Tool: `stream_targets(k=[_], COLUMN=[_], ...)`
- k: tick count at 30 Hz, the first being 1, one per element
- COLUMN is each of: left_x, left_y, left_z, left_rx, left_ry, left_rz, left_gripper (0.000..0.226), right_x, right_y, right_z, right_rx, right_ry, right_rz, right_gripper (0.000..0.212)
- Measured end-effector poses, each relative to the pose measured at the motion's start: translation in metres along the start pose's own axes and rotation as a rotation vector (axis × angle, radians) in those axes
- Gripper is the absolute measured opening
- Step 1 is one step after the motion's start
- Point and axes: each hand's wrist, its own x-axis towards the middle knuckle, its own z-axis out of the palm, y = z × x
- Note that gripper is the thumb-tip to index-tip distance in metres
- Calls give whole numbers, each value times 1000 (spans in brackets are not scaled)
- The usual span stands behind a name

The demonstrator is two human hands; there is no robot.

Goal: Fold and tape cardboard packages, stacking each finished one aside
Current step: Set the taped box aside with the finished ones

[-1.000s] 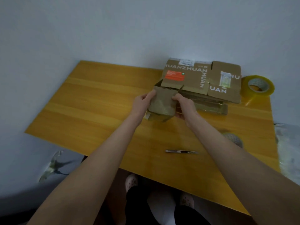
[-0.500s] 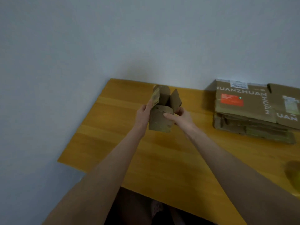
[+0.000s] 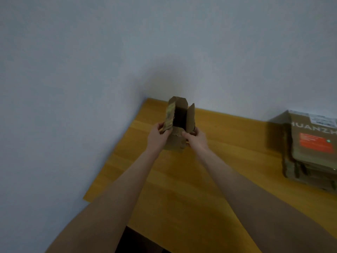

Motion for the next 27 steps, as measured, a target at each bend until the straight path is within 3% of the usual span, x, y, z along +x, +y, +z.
stream_targets(k=[10,18,23,27], left_x=[143,222,232,216], left_y=[-71,-95,-103,-92], left_z=[-64,-94,-101,-102], left_rx=[361,223,260,280], left_ry=[3,24,-24,206], left_rz=[-22,-104,-123,-179], left_gripper=[44,37,43,38], right_x=[108,160,164,157], right_y=[2,-6,-11,-7], right_z=[134,202,215,194], right_rx=[-83,-150,-255,-433], right_ry=[169,162,29,125], right_rz=[74,34,96,166], right_gripper=[25,28,64,74])
